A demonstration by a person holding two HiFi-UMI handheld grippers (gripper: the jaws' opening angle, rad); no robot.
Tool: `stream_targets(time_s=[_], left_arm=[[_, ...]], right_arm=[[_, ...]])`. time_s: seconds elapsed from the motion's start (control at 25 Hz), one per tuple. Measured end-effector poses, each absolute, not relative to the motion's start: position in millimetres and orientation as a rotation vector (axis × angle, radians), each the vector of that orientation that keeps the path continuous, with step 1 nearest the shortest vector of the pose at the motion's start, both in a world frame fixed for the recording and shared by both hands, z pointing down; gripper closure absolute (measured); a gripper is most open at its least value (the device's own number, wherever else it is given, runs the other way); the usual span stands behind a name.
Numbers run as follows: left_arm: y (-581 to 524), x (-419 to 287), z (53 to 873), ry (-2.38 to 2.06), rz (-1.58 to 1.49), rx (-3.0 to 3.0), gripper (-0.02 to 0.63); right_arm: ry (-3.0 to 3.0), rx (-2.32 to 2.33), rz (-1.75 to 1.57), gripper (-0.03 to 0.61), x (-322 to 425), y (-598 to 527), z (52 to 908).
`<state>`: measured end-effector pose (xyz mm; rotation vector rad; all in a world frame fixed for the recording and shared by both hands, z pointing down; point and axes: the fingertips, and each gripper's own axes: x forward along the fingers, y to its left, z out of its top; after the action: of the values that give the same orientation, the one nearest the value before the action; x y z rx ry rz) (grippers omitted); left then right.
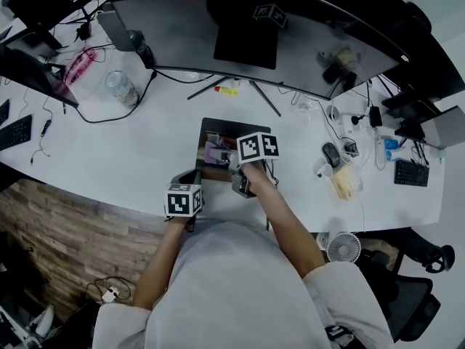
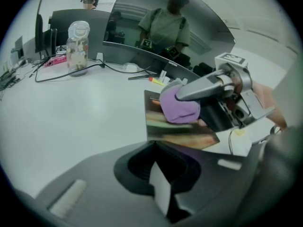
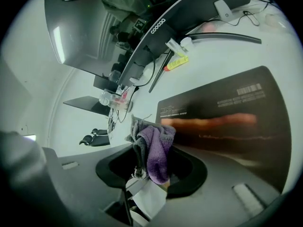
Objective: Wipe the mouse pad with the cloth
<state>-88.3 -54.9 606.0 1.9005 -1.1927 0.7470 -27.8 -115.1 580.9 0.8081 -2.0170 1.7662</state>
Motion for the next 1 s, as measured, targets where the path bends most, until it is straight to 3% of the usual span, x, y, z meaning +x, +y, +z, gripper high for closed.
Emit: stream_targets(time_s=[1.0], left_arm=[[-56.6, -91.2, 606.2, -1.194, 0.708, 1.907, 0.614]], right_arm=[[-2.019, 0.777, 1.779, 0.396, -67.8, -116.4, 596.2]])
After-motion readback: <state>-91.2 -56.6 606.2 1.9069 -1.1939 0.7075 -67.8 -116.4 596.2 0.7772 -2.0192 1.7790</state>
